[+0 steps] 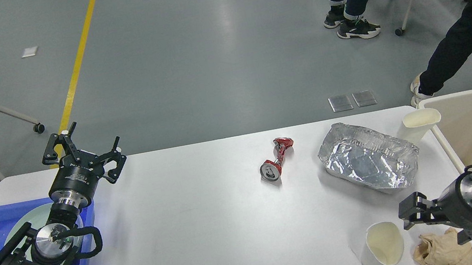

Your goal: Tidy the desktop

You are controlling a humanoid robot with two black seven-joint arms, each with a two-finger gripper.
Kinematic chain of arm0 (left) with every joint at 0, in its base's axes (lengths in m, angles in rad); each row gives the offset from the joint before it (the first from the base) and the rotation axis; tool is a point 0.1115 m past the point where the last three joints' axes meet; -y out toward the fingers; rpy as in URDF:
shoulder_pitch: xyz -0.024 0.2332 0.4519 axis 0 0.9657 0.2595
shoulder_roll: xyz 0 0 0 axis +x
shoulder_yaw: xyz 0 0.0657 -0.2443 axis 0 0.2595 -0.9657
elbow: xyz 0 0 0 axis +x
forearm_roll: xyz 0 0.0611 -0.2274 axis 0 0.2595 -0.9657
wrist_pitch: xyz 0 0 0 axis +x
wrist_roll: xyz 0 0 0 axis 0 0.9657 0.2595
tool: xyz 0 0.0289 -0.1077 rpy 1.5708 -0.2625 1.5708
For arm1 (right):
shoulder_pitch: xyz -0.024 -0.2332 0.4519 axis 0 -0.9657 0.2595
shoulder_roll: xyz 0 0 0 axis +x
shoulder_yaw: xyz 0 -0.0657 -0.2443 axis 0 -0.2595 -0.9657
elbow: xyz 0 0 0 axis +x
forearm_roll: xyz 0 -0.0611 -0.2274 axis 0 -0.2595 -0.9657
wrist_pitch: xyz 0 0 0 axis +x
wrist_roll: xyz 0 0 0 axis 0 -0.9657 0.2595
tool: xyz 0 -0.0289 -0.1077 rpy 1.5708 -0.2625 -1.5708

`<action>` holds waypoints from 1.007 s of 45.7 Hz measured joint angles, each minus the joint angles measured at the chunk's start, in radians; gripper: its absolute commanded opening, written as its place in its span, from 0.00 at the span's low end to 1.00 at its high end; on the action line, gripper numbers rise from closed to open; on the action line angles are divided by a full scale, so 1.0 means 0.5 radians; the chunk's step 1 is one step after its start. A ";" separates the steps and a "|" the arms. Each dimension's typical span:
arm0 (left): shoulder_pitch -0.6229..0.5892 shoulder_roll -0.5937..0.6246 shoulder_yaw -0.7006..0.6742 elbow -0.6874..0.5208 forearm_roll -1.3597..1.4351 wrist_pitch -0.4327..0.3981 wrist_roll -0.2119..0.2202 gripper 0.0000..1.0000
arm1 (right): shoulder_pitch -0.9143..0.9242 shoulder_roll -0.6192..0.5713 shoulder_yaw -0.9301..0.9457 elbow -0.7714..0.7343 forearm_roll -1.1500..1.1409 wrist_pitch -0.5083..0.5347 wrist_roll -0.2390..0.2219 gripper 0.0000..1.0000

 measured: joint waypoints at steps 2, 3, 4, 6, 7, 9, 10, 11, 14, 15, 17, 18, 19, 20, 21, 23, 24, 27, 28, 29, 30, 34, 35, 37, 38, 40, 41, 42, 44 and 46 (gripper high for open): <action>0.000 0.000 0.000 0.000 0.000 0.000 0.000 0.96 | -0.050 0.000 0.045 -0.004 0.005 -0.063 0.002 0.98; 0.000 0.000 0.000 0.000 0.000 0.000 0.000 0.96 | -0.065 0.000 0.059 -0.004 0.007 -0.080 0.002 0.98; 0.000 0.000 0.000 0.000 0.000 0.000 0.000 0.96 | -0.080 0.000 0.071 -0.005 0.007 -0.093 0.004 0.98; -0.001 0.000 0.000 0.000 0.000 0.000 0.000 0.96 | -0.119 0.003 0.095 -0.006 0.010 -0.119 0.009 0.98; -0.001 0.000 0.000 0.000 0.000 0.000 0.000 0.96 | -0.131 0.004 0.101 -0.006 0.009 -0.126 0.012 0.97; -0.002 0.000 0.000 0.000 0.000 0.001 0.000 0.96 | -0.165 0.010 0.115 -0.008 0.010 -0.143 0.018 0.97; -0.002 0.000 0.000 0.000 0.000 0.001 0.000 0.96 | -0.181 0.012 0.122 -0.010 0.011 -0.149 0.021 0.97; -0.002 0.000 0.000 0.000 0.000 0.002 0.000 0.96 | -0.201 0.016 0.131 -0.013 0.011 -0.159 0.024 0.97; -0.002 0.000 0.000 0.000 0.000 0.002 0.000 0.96 | -0.252 0.029 0.149 -0.028 0.011 -0.194 0.031 0.91; -0.002 0.000 0.000 0.000 0.000 0.002 0.000 0.96 | -0.273 0.034 0.154 -0.032 0.011 -0.212 0.033 0.87; -0.002 0.000 0.000 0.000 0.001 0.002 0.000 0.96 | -0.305 0.044 0.160 -0.037 0.011 -0.243 0.036 0.74; -0.002 0.000 0.000 0.000 0.001 0.002 0.000 0.96 | -0.323 0.050 0.164 -0.039 0.011 -0.262 0.040 0.66; -0.002 0.000 0.000 0.000 0.001 0.002 0.000 0.96 | -0.338 0.054 0.168 -0.041 0.011 -0.276 0.047 0.58; -0.002 0.000 0.000 0.000 0.001 0.002 0.000 0.96 | -0.352 0.057 0.172 -0.041 0.011 -0.289 0.057 0.52; -0.002 0.000 0.000 0.000 0.001 0.002 0.000 0.96 | -0.365 0.061 0.179 -0.041 0.011 -0.299 0.070 0.49; -0.002 0.000 0.000 0.000 0.001 0.002 0.000 0.96 | -0.393 0.067 0.198 -0.043 0.011 -0.318 0.105 0.44; -0.002 0.000 0.000 0.000 0.001 0.002 0.000 0.96 | -0.404 0.069 0.207 -0.044 0.011 -0.323 0.120 0.39; -0.002 0.000 0.000 0.000 0.001 0.002 0.000 0.96 | -0.436 0.085 0.228 -0.051 0.011 -0.334 0.151 0.10; -0.002 0.000 0.000 0.000 0.001 0.002 0.000 0.96 | -0.449 0.093 0.232 -0.056 0.010 -0.336 0.156 0.00; -0.002 0.000 0.000 0.000 0.001 0.002 0.000 0.96 | -0.458 0.100 0.234 -0.059 0.011 -0.339 0.159 0.00; -0.002 0.000 0.000 0.000 0.001 0.002 0.000 0.96 | -0.466 0.106 0.237 -0.062 0.011 -0.342 0.162 0.00; -0.002 0.000 0.000 0.000 0.001 0.002 0.000 0.96 | -0.501 0.134 0.246 -0.072 0.010 -0.365 0.167 0.00; -0.002 0.000 0.000 0.000 0.001 0.002 0.000 0.96 | -0.506 0.140 0.248 -0.073 0.011 -0.369 0.167 0.00; -0.002 0.000 0.000 0.000 0.001 0.002 0.000 0.96 | -0.514 0.150 0.250 -0.073 0.012 -0.376 0.168 0.00; -0.002 0.000 0.000 0.000 0.001 0.002 0.000 0.96 | -0.516 0.153 0.251 -0.073 0.012 -0.378 0.168 0.00; -0.002 0.000 0.000 0.000 0.001 0.002 0.000 0.96 | -0.518 0.157 0.253 -0.073 0.013 -0.381 0.168 0.00; -0.002 0.000 0.000 0.000 0.001 0.002 0.000 0.96 | -0.518 0.158 0.254 -0.073 0.013 -0.381 0.168 0.00; -0.002 0.000 0.000 0.000 0.001 0.002 0.000 0.96 | -0.518 0.158 0.254 -0.072 0.013 -0.382 0.168 0.00; -0.002 0.000 0.000 0.000 0.001 0.002 0.000 0.96 | -0.516 0.157 0.254 -0.069 0.013 -0.382 0.168 0.00; -0.002 0.000 0.000 0.000 0.001 0.002 0.000 0.96 | -0.510 0.154 0.254 -0.066 0.013 -0.382 0.168 0.00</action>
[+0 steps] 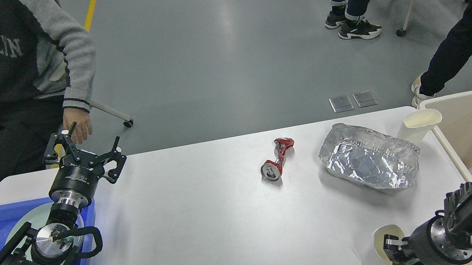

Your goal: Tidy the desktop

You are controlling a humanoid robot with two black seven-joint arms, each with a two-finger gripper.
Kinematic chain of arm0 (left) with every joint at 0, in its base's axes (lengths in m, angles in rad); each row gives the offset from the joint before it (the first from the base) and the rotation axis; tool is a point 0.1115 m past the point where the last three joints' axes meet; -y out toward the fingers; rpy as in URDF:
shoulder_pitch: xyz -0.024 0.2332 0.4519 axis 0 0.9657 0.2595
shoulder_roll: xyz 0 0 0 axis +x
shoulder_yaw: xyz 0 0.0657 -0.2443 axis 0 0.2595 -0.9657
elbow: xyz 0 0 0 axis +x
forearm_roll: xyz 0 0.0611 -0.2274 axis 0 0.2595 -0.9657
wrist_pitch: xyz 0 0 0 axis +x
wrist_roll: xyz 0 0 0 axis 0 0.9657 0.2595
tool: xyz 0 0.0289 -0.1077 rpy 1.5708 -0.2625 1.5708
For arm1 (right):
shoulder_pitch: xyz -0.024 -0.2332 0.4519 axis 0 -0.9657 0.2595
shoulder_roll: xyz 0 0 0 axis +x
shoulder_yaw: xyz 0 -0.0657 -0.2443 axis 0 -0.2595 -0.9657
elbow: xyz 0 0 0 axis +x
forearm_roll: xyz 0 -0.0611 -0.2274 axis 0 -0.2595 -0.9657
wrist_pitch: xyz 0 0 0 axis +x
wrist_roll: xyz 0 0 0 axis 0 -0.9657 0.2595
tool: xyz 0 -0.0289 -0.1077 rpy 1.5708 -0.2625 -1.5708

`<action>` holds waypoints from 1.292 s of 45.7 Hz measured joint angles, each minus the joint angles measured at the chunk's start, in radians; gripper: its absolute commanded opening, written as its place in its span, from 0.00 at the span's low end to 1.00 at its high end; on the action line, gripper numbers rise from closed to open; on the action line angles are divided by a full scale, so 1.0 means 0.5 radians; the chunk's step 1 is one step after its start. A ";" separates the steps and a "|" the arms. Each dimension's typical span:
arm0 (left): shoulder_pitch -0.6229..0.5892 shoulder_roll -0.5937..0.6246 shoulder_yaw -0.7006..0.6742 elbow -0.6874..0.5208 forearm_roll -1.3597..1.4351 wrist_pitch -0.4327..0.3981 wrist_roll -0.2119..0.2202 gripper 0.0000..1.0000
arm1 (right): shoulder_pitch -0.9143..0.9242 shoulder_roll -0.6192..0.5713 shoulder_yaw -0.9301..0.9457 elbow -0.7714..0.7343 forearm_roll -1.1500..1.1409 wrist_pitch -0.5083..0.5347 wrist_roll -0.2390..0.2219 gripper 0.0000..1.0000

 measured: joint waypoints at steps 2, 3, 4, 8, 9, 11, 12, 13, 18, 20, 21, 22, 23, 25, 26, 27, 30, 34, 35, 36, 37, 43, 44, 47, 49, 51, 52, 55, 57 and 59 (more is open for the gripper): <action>0.000 0.000 0.000 0.000 0.000 0.000 0.000 0.96 | 0.007 -0.004 0.000 0.001 0.000 0.000 0.000 0.00; -0.001 0.000 0.000 0.000 0.000 0.000 0.000 0.96 | 0.010 -0.006 0.000 0.001 0.000 0.000 0.000 0.00; -0.001 0.000 0.000 0.000 0.000 0.000 0.000 0.96 | 0.012 -0.008 0.000 0.001 0.001 0.000 0.000 0.00; -0.001 0.000 0.000 0.000 -0.001 0.000 0.000 0.96 | 0.028 -0.013 0.000 0.006 0.002 0.000 0.000 0.00; -0.001 0.000 0.000 0.000 -0.001 0.000 0.000 0.96 | 0.033 -0.015 -0.001 0.008 0.002 0.000 0.000 0.00; -0.001 0.000 0.000 0.000 -0.001 0.000 0.000 0.96 | 0.052 -0.023 -0.002 0.016 0.003 0.006 0.000 0.00; -0.001 0.000 0.000 0.000 -0.001 0.000 0.000 0.96 | 0.065 -0.030 -0.002 0.021 0.003 0.009 0.000 0.00; -0.001 0.000 0.000 0.000 -0.001 0.000 0.000 0.96 | 0.083 -0.038 -0.003 0.027 0.003 0.013 0.000 0.00; -0.001 0.000 0.000 0.000 -0.001 0.000 0.000 0.96 | 0.264 -0.114 -0.023 0.061 0.003 0.062 0.003 0.00; 0.000 0.000 0.000 0.000 -0.001 0.000 0.000 0.96 | 0.370 -0.139 -0.042 0.067 0.003 0.124 0.003 0.00; 0.000 0.000 0.000 0.000 -0.001 0.000 0.000 0.96 | 0.446 -0.151 -0.059 0.070 0.003 0.180 0.003 0.00; 0.000 0.000 0.000 0.000 -0.001 0.000 0.000 0.96 | 0.513 -0.160 -0.078 0.071 0.002 0.238 0.003 0.00; 0.000 0.000 0.000 0.000 -0.001 0.000 0.000 0.96 | 0.586 -0.167 -0.100 0.072 0.002 0.306 0.004 0.00; 0.001 0.000 0.000 0.000 -0.001 0.000 0.000 0.96 | 0.771 -0.179 -0.149 0.072 0.000 0.486 0.004 0.00; 0.001 0.000 0.000 0.000 -0.001 0.000 0.000 0.96 | 0.857 -0.183 -0.169 0.072 0.000 0.575 0.004 0.00; 0.001 0.000 0.000 0.000 -0.001 0.000 0.000 0.96 | 0.945 -0.186 -0.185 0.072 0.000 0.670 0.004 0.00; 0.001 0.000 0.000 0.000 -0.001 0.000 0.000 0.96 | 1.210 -0.198 -0.214 0.073 -0.001 0.978 0.004 0.00; 0.002 0.000 0.000 0.000 -0.001 0.000 0.000 0.96 | 1.475 -0.228 -0.217 0.073 -0.003 1.274 0.003 0.00; 0.002 0.000 0.000 0.000 -0.001 0.000 0.000 0.96 | 1.527 -0.233 -0.217 0.073 -0.003 1.325 0.002 0.00; 0.002 0.000 0.000 0.000 -0.001 0.000 0.000 0.96 | 1.558 -0.237 -0.218 0.073 -0.004 1.352 0.001 0.00; 0.002 0.000 0.000 0.000 -0.001 0.000 0.000 0.96 | 1.581 -0.240 -0.221 0.073 -0.006 1.372 -0.002 0.00; 0.002 0.000 0.000 0.000 -0.001 0.000 0.000 0.96 | 1.602 -0.258 -0.324 0.019 -0.049 1.391 -0.010 0.00; 0.002 0.000 0.000 0.000 -0.001 0.000 0.000 0.96 | 1.586 -0.262 -0.357 0.001 -0.063 1.384 -0.010 0.00; 0.002 0.000 0.000 0.000 -0.001 0.000 0.000 0.96 | 1.499 -0.289 -0.465 -0.084 -0.121 1.342 -0.011 0.00; 0.001 0.000 0.000 0.000 -0.001 0.000 0.000 0.96 | 1.407 -0.333 -0.528 -0.185 -0.170 1.302 -0.011 0.00; 0.000 0.000 0.000 0.000 -0.001 0.000 0.000 0.96 | 1.307 -0.395 -0.567 -0.294 -0.216 1.269 -0.010 0.00; 0.000 0.000 0.000 0.000 -0.001 0.000 0.000 0.96 | 1.240 -0.444 -0.582 -0.368 -0.245 1.251 -0.010 0.00; -0.001 0.000 0.000 0.000 -0.001 0.000 0.000 0.96 | 1.049 -0.594 -0.590 -0.591 -0.320 1.221 -0.009 0.00; -0.001 0.000 0.000 0.000 -0.001 0.000 0.000 0.96 | 0.934 -0.683 -0.586 -0.738 -0.360 1.210 -0.010 0.00; -0.001 0.000 0.000 0.000 -0.001 0.000 0.000 0.96 | 0.802 -0.766 -0.568 -0.907 -0.391 1.200 -0.009 0.00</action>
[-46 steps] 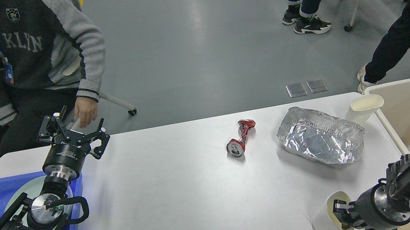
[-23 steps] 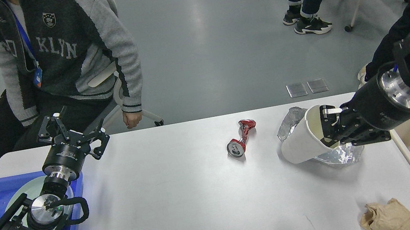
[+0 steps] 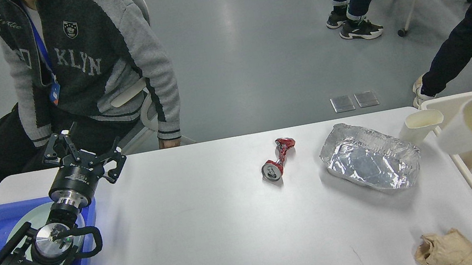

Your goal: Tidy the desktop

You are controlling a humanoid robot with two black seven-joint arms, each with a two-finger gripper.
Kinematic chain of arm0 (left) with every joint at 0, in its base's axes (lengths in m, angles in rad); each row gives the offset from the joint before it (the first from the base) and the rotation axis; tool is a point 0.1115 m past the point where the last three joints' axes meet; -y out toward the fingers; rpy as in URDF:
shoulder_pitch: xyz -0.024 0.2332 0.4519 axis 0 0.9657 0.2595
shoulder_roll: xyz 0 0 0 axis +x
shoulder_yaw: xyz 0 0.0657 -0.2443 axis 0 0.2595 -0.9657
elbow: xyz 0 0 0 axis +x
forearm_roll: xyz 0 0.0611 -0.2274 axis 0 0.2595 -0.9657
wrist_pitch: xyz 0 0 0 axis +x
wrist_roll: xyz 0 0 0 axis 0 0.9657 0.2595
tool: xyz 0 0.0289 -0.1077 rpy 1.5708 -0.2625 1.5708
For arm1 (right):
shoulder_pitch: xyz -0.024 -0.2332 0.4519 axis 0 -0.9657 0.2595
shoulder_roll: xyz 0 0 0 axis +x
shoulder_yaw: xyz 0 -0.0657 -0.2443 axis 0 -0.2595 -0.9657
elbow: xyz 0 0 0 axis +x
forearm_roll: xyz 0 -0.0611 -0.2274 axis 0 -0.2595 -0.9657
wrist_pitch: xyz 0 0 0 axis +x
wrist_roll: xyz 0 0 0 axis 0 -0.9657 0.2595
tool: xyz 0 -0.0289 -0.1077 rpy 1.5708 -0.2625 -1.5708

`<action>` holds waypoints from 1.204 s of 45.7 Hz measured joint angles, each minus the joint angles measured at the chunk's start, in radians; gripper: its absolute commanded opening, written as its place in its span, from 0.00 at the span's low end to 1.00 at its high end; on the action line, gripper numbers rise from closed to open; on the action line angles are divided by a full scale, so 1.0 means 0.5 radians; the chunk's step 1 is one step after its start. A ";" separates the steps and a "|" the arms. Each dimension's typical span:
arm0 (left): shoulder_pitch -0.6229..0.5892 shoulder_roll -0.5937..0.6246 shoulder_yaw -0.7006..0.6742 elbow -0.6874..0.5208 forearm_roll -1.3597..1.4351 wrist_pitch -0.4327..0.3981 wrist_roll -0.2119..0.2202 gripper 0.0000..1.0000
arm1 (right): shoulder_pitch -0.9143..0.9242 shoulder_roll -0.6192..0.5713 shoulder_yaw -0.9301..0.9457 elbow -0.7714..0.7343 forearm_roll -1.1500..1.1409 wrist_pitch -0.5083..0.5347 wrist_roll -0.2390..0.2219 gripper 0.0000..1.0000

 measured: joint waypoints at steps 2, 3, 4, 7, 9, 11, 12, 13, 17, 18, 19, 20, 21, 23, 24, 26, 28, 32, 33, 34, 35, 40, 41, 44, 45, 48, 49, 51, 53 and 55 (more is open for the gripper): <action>0.000 0.000 0.000 0.000 0.000 0.000 0.000 0.96 | -0.129 -0.055 0.027 -0.152 -0.015 -0.015 0.001 0.00; 0.000 0.000 0.000 0.000 0.000 0.000 0.000 0.96 | -0.290 -0.099 0.071 -0.313 -0.022 -0.049 0.002 0.00; 0.000 0.000 0.000 0.000 0.000 0.000 0.000 0.96 | -0.359 -0.112 0.092 -0.374 -0.022 -0.070 0.002 0.00; -0.001 0.000 0.000 0.000 0.000 0.000 0.000 0.96 | -0.654 -0.134 0.207 -0.586 -0.014 -0.209 0.002 0.00; -0.001 0.000 0.000 0.000 0.000 0.001 0.000 0.96 | -0.886 -0.135 0.310 -0.724 -0.007 -0.354 0.002 0.00; -0.001 0.000 0.000 0.000 0.000 0.001 0.000 0.96 | -1.100 -0.127 0.420 -0.843 -0.004 -0.502 0.002 0.00; -0.001 0.000 0.000 0.000 0.000 0.001 0.000 0.96 | -1.206 -0.120 0.481 -0.897 -0.003 -0.573 0.001 0.00; -0.001 0.000 0.000 0.000 0.000 0.001 0.000 0.96 | -1.337 -0.108 0.560 -0.960 -0.001 -0.658 -0.001 0.13; -0.001 0.000 0.000 0.000 0.000 0.001 0.000 0.96 | -1.809 -0.020 0.874 -1.210 -0.001 -0.930 -0.011 1.00; -0.001 0.000 0.000 0.000 0.000 0.001 0.000 0.96 | -1.895 0.012 0.927 -1.272 -0.001 -0.972 -0.013 1.00; -0.001 0.000 0.000 0.000 0.000 0.001 0.000 0.96 | -1.982 0.050 0.977 -1.341 -0.001 -1.012 -0.016 1.00; -0.001 0.000 0.000 0.000 0.000 0.001 0.000 0.96 | -2.065 0.094 1.022 -1.413 -0.001 -1.045 -0.018 1.00; -0.001 0.000 0.000 0.000 0.000 0.002 0.000 0.96 | -2.156 0.149 1.067 -1.495 -0.001 -1.076 -0.020 1.00; -0.001 0.000 0.000 0.000 0.000 0.002 0.000 0.96 | -2.275 0.232 1.111 -1.624 -0.001 -1.111 -0.022 1.00; 0.000 0.000 0.000 0.000 0.000 0.002 0.000 0.96 | -2.334 0.274 1.127 -1.695 -0.001 -1.125 -0.023 1.00; 0.000 0.000 0.000 0.000 0.000 0.002 0.000 0.96 | -2.408 0.326 1.140 -1.795 0.000 -1.139 -0.024 1.00; 0.000 0.000 0.000 0.000 0.000 0.002 0.000 0.96 | -2.446 0.351 1.146 -1.847 0.001 -1.144 -0.024 1.00; 0.000 0.000 0.000 0.000 0.000 0.002 0.000 0.96 | -2.478 0.373 1.150 -1.889 0.001 -1.149 -0.025 1.00; 0.000 0.000 0.000 0.000 0.000 0.002 0.000 0.96 | -2.481 0.376 1.150 -1.891 0.001 -1.149 -0.025 1.00; 0.000 0.000 0.000 0.000 0.000 0.002 0.000 0.96 | -2.483 0.378 1.150 -1.892 0.001 -1.149 -0.025 1.00; 0.000 0.000 0.000 0.000 0.000 0.002 0.000 0.96 | -2.483 0.380 1.150 -1.893 0.001 -1.148 -0.025 1.00; 0.000 0.000 0.001 0.000 0.000 0.002 0.000 0.96 | -2.474 0.386 1.168 -1.894 0.002 -1.141 -0.025 1.00; 0.000 0.000 0.001 0.000 0.000 0.001 0.000 0.96 | -2.465 0.389 1.175 -1.894 0.003 -1.138 -0.024 1.00; 0.000 0.000 0.001 0.000 0.000 0.002 0.000 0.96 | -2.429 0.395 1.193 -1.891 0.016 -1.122 -0.020 1.00; 0.000 0.000 0.001 0.000 0.000 0.001 0.000 0.96 | -2.416 0.395 1.198 -1.890 0.023 -1.113 -0.019 1.00; 0.001 0.000 0.001 0.000 0.000 0.002 0.000 0.96 | -2.352 0.382 1.211 -1.889 0.048 -1.073 -0.008 1.00; 0.001 0.000 0.001 0.000 0.000 0.002 0.000 0.96 | -2.321 0.371 1.213 -1.888 0.055 -1.048 -0.005 1.00; 0.001 0.000 0.001 0.000 -0.001 0.001 0.000 0.96 | -2.268 0.343 1.216 -1.886 0.062 -0.996 0.001 1.00; 0.001 0.000 0.001 0.000 -0.001 0.001 0.000 0.96 | -2.205 0.302 1.219 -1.878 0.066 -0.928 0.005 1.00; 0.002 0.000 0.001 0.000 -0.001 0.002 0.000 0.96 | -2.145 0.261 1.221 -1.855 0.067 -0.861 0.012 1.00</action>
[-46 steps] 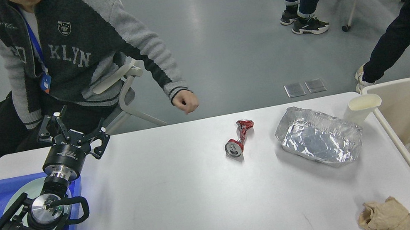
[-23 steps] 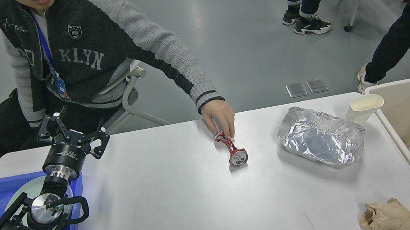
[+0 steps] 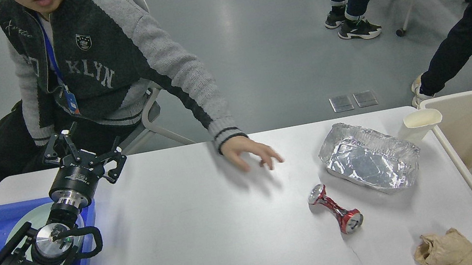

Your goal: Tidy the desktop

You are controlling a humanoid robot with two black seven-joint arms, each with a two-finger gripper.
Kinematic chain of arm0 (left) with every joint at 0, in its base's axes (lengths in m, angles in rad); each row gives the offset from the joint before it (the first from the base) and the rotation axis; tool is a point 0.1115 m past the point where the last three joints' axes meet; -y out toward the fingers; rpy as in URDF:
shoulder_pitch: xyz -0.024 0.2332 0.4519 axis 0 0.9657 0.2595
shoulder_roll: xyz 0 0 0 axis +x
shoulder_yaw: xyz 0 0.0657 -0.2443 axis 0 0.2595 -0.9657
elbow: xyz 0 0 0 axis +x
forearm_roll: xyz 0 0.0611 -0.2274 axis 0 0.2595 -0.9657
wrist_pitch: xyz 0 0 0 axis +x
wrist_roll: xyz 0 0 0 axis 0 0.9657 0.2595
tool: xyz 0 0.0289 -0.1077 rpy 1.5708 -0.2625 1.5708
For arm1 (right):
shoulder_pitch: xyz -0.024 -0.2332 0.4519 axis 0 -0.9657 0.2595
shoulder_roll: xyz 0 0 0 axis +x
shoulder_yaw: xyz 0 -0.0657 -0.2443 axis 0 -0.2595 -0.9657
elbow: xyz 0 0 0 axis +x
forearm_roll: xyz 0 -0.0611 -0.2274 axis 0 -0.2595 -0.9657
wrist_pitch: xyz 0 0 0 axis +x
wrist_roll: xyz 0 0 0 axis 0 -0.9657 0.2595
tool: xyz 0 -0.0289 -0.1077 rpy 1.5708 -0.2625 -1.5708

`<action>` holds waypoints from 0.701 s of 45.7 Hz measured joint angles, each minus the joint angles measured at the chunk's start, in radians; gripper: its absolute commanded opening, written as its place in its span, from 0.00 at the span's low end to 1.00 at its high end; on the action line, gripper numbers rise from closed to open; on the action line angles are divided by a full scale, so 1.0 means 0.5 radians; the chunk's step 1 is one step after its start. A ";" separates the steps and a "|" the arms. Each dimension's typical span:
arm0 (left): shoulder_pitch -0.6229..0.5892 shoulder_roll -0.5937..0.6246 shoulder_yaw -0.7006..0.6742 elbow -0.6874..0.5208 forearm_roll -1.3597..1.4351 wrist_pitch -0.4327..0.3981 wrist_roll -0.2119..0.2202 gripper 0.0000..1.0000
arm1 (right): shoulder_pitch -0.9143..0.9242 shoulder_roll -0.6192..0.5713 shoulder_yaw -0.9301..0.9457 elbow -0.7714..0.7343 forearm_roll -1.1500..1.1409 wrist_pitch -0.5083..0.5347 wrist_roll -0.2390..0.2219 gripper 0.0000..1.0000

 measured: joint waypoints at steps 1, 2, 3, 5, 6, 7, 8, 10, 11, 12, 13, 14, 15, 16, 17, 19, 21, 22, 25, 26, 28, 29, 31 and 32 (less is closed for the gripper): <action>0.000 0.000 0.000 0.000 0.000 0.000 0.000 0.96 | 0.041 -0.029 0.000 0.026 0.000 0.040 0.006 1.00; 0.000 0.000 0.000 0.000 0.000 0.000 0.000 0.96 | 0.079 -0.056 0.000 0.057 0.000 0.073 0.013 1.00; 0.000 0.000 0.000 0.000 0.000 0.000 0.000 0.96 | 0.140 -0.098 -0.004 0.111 0.000 0.115 0.026 1.00; 0.000 0.000 0.000 0.000 0.000 0.000 0.000 0.96 | 0.263 -0.183 -0.019 0.226 -0.003 0.187 0.049 1.00; 0.000 0.000 0.000 0.000 0.000 0.000 0.000 0.96 | 0.358 -0.248 -0.034 0.319 -0.010 0.238 0.061 1.00; 0.000 0.000 0.000 0.000 0.000 0.000 0.000 0.96 | 0.447 -0.304 -0.050 0.408 -0.017 0.285 0.068 1.00; 0.000 0.000 -0.001 0.000 0.000 0.000 0.000 0.96 | 0.545 -0.361 -0.070 0.507 -0.025 0.339 0.073 1.00; 0.000 0.000 -0.001 0.000 0.000 0.000 0.000 0.96 | 0.777 -0.474 -0.128 0.739 -0.053 0.463 0.080 1.00; 0.000 0.000 -0.001 0.000 0.000 0.000 0.000 0.96 | 0.888 -0.518 -0.162 0.847 -0.071 0.520 0.081 1.00; 0.000 0.000 -0.001 0.000 0.000 0.000 0.000 0.96 | 1.030 -0.563 -0.207 0.977 -0.097 0.584 0.082 1.00; 0.000 0.000 -0.001 0.000 0.000 0.000 0.000 0.96 | 1.149 -0.593 -0.247 1.079 -0.122 0.632 0.082 1.00; 0.000 0.000 -0.001 0.000 0.000 0.000 0.000 0.96 | 1.272 -0.617 -0.292 1.180 -0.148 0.675 0.081 1.00; 0.000 0.000 -0.001 0.000 0.000 0.000 0.000 0.96 | 1.398 -0.636 -0.342 1.282 -0.175 0.713 0.078 1.00; 0.000 0.000 -0.001 0.000 0.000 0.000 0.000 0.96 | 1.549 -0.650 -0.409 1.403 -0.205 0.754 0.074 1.00; 0.000 0.000 -0.001 0.000 0.000 0.000 0.000 0.96 | 1.668 -0.655 -0.467 1.503 -0.226 0.779 0.070 1.00; 0.000 0.000 -0.001 0.000 0.000 0.000 0.000 0.96 | 1.934 -0.646 -0.611 1.729 -0.262 0.820 0.061 1.00; 0.000 0.000 -0.001 0.000 0.000 0.000 0.000 0.96 | 2.170 -0.600 -0.744 1.922 -0.281 0.838 0.055 1.00; 0.000 0.000 -0.001 0.000 0.000 0.000 0.000 0.96 | 2.305 -0.554 -0.821 2.034 -0.287 0.844 0.053 1.00; 0.000 0.000 -0.001 0.000 0.000 0.000 0.000 0.96 | 2.611 -0.384 -0.988 2.295 -0.294 0.853 0.052 1.00; 0.000 0.000 -0.001 0.000 0.000 0.000 0.000 0.96 | 2.687 -0.324 -1.022 2.365 -0.294 0.854 0.052 1.00; 0.000 0.000 -0.001 0.000 0.000 0.000 0.000 0.96 | 2.817 -0.201 -1.067 2.495 -0.294 0.857 0.051 1.00; 0.000 0.000 -0.001 0.000 0.000 0.000 0.000 0.96 | 2.879 -0.130 -1.080 2.565 -0.294 0.862 0.052 1.00; 0.000 0.000 -0.001 0.000 0.000 0.000 0.000 0.96 | 2.952 -0.017 -1.087 2.660 -0.294 0.872 0.050 1.00; 0.000 0.000 -0.001 0.000 0.000 0.000 0.000 0.96 | 2.976 0.038 -1.085 2.699 -0.293 0.878 0.050 1.00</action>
